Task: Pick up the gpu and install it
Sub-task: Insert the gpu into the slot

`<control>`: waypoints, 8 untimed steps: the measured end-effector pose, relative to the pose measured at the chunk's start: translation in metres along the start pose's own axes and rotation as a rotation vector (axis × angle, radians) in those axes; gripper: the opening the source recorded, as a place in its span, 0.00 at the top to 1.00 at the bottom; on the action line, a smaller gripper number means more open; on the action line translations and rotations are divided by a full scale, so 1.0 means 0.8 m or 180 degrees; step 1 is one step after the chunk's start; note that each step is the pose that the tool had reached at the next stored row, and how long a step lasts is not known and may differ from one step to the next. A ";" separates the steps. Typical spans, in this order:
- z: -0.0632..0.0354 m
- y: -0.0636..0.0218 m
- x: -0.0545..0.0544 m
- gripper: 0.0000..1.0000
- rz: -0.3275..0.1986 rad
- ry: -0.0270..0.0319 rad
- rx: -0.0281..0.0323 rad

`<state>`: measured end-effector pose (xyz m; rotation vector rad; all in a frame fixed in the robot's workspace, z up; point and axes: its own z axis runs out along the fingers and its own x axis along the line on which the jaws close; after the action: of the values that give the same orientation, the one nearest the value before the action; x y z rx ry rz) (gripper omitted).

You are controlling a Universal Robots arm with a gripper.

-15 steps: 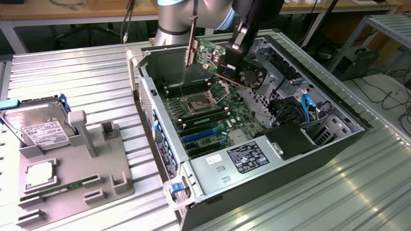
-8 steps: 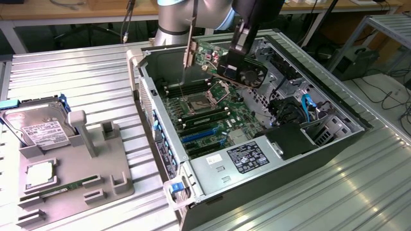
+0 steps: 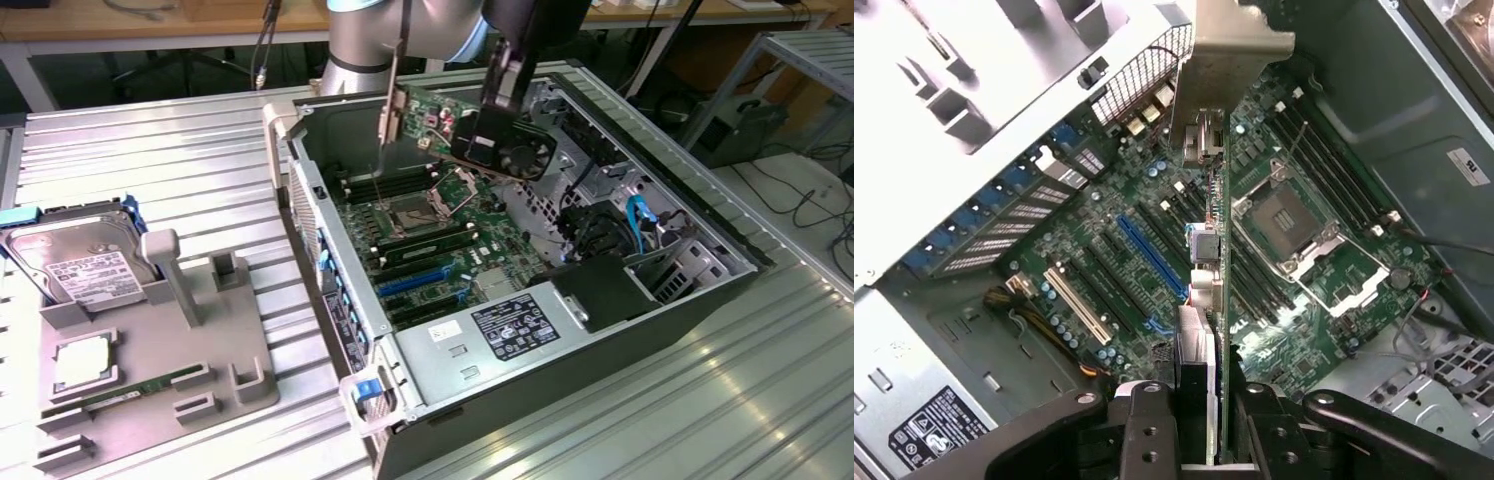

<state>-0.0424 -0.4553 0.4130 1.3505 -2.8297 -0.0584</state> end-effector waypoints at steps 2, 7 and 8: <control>0.000 0.000 0.000 0.73 -0.0072 0.0002 -0.0001; 0.000 0.000 0.000 0.73 -0.0254 0.0009 -0.0003; 0.000 0.000 0.000 0.73 -0.0285 0.0010 -0.0003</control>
<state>-0.0424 -0.4553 0.4130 1.4750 -2.7650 -0.0579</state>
